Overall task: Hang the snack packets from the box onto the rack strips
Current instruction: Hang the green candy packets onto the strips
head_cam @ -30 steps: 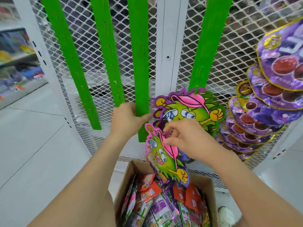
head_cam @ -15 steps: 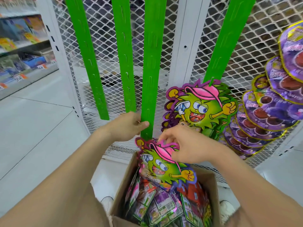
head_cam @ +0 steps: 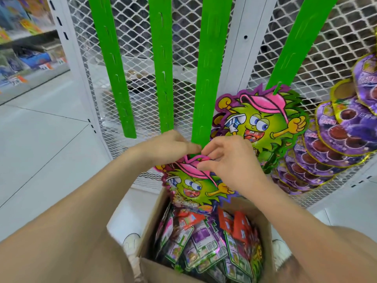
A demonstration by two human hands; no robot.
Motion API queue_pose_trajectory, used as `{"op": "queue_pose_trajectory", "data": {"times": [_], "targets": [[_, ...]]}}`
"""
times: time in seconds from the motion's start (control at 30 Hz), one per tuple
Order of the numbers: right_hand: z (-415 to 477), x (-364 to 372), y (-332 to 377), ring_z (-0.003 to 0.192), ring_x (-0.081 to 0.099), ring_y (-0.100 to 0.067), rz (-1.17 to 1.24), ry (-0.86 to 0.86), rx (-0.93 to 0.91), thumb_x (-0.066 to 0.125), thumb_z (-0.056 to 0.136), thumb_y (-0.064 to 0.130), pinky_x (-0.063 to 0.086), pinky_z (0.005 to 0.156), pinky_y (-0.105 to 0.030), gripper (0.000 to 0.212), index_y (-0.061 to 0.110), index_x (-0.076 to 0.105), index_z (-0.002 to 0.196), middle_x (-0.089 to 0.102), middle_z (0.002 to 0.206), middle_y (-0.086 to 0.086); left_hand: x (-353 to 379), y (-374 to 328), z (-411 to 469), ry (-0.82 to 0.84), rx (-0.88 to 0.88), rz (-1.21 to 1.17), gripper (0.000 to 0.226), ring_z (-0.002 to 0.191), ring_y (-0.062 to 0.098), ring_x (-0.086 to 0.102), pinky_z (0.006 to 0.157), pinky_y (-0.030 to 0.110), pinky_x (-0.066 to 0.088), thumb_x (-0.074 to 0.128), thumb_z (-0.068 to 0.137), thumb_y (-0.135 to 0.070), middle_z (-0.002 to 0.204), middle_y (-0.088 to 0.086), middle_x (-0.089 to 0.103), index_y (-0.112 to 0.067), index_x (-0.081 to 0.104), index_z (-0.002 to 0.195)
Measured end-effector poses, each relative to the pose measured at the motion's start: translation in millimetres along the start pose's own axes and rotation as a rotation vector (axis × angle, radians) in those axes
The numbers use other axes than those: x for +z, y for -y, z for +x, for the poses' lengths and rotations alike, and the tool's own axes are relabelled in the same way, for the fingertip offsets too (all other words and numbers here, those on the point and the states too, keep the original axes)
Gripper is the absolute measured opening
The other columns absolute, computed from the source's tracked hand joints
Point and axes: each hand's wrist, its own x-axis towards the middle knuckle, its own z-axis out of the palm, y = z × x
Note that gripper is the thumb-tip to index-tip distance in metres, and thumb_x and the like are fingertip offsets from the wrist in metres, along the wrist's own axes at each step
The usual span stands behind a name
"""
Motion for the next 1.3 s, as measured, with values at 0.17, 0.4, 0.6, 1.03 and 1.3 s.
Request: {"op": "queue_pose_trajectory", "data": {"times": [0.17, 0.4, 0.6, 1.03, 1.3], "targets": [[2.2, 2.4, -3.0, 0.086, 0.072, -0.002, -0.012, 0.088, -0.028, 0.080, 0.086, 0.009, 0.062, 0.087, -0.033, 0.025, 0.027, 0.078, 0.102, 0.077, 0.091, 0.008, 0.6, 0.6, 3.0, -0.021, -0.001, -0.021, 0.059, 0.048, 0.018, 0.023, 0.056, 0.035, 0.016, 0.062, 0.099, -0.056, 0.056, -0.003, 0.024, -0.023, 0.034, 0.059], [0.5, 1.9, 5.1, 0.066, 0.071, 0.002, 0.040, -0.131, -0.011, 0.090, 0.080, 0.014, 0.059, 0.070, -0.017, 0.023, 0.023, 0.069, 0.085, 0.073, 0.076, 0.011, -0.9, 2.2, 6.4, -0.042, -0.030, -0.064, 0.061, 0.046, 0.018, 0.021, 0.058, 0.035, 0.016, 0.063, 0.100, -0.054, 0.051, -0.004, 0.022, -0.023, 0.031, 0.058], [0.4, 8.3, 3.9, 0.063, 0.069, -0.001, -0.058, -0.193, -0.010, 0.090, 0.078, 0.017, 0.054, 0.075, -0.016, 0.029, 0.026, 0.062, 0.074, 0.068, 0.065, 0.012, 0.0, 4.0, 6.5, -0.068, -0.010, -0.095, 0.058, 0.045, 0.019, 0.027, 0.059, 0.033, 0.024, 0.065, 0.100, -0.052, 0.052, 0.000, 0.030, -0.020, 0.038, 0.059], [1.2, 23.0, -7.0, 0.077, 0.056, -0.016, -0.277, -0.020, -0.045, 0.083, 0.083, 0.013, 0.053, 0.075, -0.038, 0.032, 0.027, 0.056, 0.073, 0.057, 0.065, 0.012, 4.1, 3.6, 6.6, -0.058, 0.015, -0.012, 0.053, 0.088, 0.030, 0.073, 0.067, 0.027, 0.050, 0.056, 0.105, -0.051, 0.088, 0.012, 0.078, -0.006, 0.077, 0.086], [-6.7, 15.3, -9.7, 0.084, 0.062, -0.024, -0.466, 0.042, -0.087, 0.075, 0.086, 0.031, 0.054, 0.073, -0.038, 0.014, 0.023, 0.064, 0.080, 0.064, 0.085, 0.001, 31.4, 3.6, -11.2, -0.461, 0.030, 0.746, 0.039, 0.101, 0.041, 0.069, 0.068, 0.039, 0.041, 0.060, 0.103, -0.046, 0.105, 0.014, 0.065, -0.009, 0.052, 0.114]]}}
